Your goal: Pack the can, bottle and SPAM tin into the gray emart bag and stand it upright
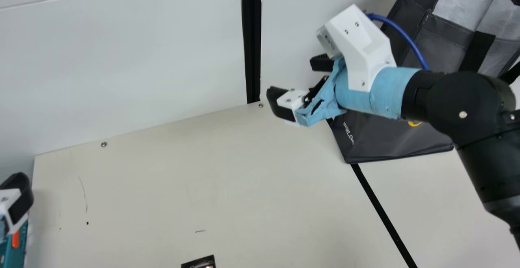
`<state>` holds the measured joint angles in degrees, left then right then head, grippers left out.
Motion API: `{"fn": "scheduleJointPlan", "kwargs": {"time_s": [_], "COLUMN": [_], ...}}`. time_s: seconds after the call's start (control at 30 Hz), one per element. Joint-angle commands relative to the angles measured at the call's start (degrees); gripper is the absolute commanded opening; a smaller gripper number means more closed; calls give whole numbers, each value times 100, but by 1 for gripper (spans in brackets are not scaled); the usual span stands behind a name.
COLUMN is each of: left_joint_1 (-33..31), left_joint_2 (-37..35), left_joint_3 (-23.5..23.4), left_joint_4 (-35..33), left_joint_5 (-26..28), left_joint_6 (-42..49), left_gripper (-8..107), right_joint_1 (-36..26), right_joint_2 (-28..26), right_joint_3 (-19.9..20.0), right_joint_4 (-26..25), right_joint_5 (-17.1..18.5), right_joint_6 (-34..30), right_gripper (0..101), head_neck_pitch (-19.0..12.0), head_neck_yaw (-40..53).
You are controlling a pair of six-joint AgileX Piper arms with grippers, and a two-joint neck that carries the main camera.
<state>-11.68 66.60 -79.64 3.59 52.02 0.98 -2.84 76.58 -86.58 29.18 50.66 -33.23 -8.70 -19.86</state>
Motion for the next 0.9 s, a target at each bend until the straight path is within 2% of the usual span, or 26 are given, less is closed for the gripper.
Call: {"fn": "scheduleJointPlan", "kwargs": {"time_s": [0.0,0.33,0.87], "left_joint_1": [0,0,0], "left_joint_2": [0,0,0], "left_joint_3": [0,0,0], "left_joint_4": [0,0,0], "left_joint_5": [0,0,0], "left_joint_6": [0,0,0], "left_gripper": [90,90,90], "right_joint_1": [43,148,149], "right_joint_2": [-52,-273,-273], "right_joint_3": [222,836,839], "right_joint_4": [-36,41,13], "right_joint_5": [-35,-97,-130], "right_joint_6": [57,194,202], "right_gripper": [95,95,95], "head_neck_pitch": [-130,-130,-130], "head_neck_yaw": [-14,-14,-14]}}
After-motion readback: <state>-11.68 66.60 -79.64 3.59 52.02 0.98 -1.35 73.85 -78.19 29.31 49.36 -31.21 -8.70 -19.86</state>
